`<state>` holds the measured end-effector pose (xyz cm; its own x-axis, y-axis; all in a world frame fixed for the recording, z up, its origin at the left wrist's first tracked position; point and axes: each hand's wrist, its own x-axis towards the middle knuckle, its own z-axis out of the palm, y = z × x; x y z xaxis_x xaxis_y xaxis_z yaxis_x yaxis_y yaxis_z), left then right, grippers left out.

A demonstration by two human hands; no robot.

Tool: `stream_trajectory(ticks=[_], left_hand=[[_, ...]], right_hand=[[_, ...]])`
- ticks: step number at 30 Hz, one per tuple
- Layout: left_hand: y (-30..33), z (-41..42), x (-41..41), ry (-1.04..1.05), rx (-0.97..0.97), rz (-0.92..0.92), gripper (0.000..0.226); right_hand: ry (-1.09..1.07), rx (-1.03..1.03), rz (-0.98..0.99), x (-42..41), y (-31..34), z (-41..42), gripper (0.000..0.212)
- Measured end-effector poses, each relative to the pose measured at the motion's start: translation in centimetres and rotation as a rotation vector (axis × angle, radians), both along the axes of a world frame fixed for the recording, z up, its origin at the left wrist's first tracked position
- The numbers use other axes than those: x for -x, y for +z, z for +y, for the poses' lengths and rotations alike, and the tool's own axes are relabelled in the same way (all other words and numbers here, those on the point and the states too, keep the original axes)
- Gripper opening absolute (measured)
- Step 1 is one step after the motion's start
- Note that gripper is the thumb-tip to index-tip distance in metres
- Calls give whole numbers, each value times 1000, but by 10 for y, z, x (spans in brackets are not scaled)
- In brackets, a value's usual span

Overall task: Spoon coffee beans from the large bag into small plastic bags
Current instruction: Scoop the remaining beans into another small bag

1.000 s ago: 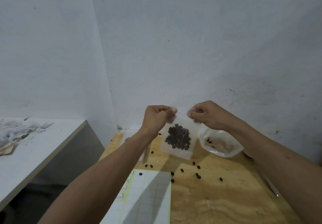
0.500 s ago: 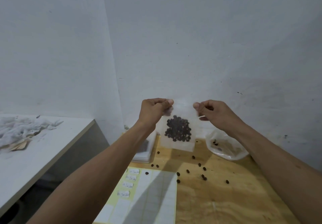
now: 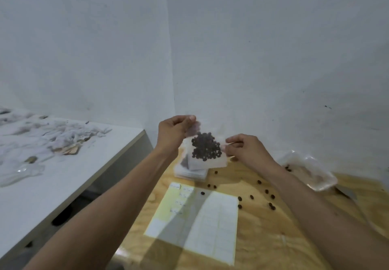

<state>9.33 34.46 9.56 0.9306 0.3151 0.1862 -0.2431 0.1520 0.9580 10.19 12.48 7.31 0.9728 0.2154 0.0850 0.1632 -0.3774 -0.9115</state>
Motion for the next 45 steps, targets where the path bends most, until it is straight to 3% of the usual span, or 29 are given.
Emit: stream_trajectory(ticks=[4, 7, 12, 15, 23, 28, 33, 39, 45], left_hand=[[-11, 42, 17, 148, 55, -24, 16], [-23, 65, 32, 198, 66, -11, 12], [-43, 83, 51, 243, 91, 22, 10], [-49, 91, 58, 260, 103, 33, 10], [-55, 105, 62, 285, 138, 35, 12], [-49, 105, 53, 299, 152, 39, 15], [-42, 85, 41, 251, 110, 71, 19], [-29, 41, 23, 158, 67, 81, 15], [-13, 10, 14, 28, 50, 51, 18]], right_hand=[[77, 270, -41, 17, -29, 44, 11], [155, 432, -14, 26, -53, 82, 25], [104, 631, -31, 33, -74, 129, 45], [23, 656, -27, 35, -82, 142, 41], [7, 527, 35, 30, -87, 145, 41], [43, 267, 149, 32, -66, 127, 28], [46, -39, 26, 35, -22, 110, 16], [-61, 67, -235, 18, 19, 97, 15], [-163, 96, -309, 4, 32, 72, 15]])
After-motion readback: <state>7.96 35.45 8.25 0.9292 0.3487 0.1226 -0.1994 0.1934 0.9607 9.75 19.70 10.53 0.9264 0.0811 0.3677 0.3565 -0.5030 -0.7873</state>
